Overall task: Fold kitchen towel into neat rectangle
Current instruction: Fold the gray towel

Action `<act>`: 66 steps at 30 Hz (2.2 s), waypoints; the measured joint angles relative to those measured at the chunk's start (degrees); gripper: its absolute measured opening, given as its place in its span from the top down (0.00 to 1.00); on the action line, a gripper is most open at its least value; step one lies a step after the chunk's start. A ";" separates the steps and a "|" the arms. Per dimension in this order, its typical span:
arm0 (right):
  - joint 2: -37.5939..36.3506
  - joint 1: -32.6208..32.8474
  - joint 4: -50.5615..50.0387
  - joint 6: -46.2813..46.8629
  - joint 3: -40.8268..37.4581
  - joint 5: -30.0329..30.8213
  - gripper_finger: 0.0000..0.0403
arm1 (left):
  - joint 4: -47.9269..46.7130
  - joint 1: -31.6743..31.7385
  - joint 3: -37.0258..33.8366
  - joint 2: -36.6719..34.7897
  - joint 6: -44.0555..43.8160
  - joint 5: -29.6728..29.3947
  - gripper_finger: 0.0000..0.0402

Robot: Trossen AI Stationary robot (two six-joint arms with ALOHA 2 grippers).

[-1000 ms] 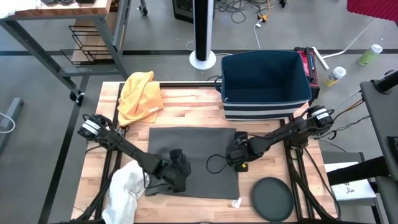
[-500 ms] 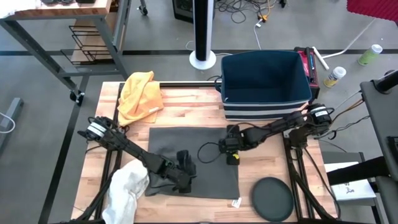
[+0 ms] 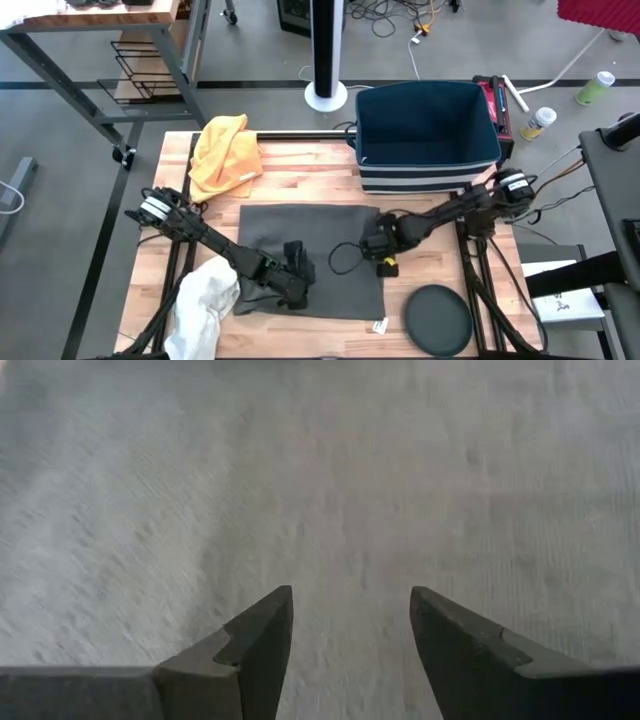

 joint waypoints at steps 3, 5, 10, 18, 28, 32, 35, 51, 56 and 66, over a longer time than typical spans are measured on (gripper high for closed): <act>0.00 3.54 1.50 3.33 0.02 -0.57 0.76 | 2.94 0.85 0.00 0.00 0.54 -2.13 0.52; 0.00 5.62 1.41 5.62 0.10 -0.54 0.77 | 5.26 1.81 0.00 0.00 0.79 -2.38 0.51; 0.00 9.44 3.85 10.39 0.13 -0.55 0.77 | 12.77 3.88 0.00 1.70 0.67 -1.09 0.51; 0.00 13.63 8.90 17.65 0.15 -1.63 0.73 | 27.43 4.15 0.04 6.60 5.45 0.32 0.52; 0.00 13.99 24.56 16.62 0.22 -0.03 0.74 | 32.81 2.78 0.13 8.46 8.84 2.10 0.45; 0.03 13.09 24.74 16.39 0.22 6.97 0.74 | 35.05 1.31 0.13 8.43 10.97 2.10 0.42; 0.04 12.63 23.87 15.00 0.23 8.58 0.74 | 34.50 1.20 0.13 8.41 10.62 2.10 0.41; 0.51 17.04 6.73 24.28 0.11 3.49 0.78 | 30.41 1.28 0.11 8.04 10.38 1.77 0.41; 0.81 17.06 16.34 21.70 1.14 2.88 0.78 | 29.23 1.17 0.11 7.61 10.27 1.68 0.41; 0.52 12.57 16.55 17.25 2.05 6.16 0.75 | 29.02 1.17 0.11 7.61 9.00 1.71 0.41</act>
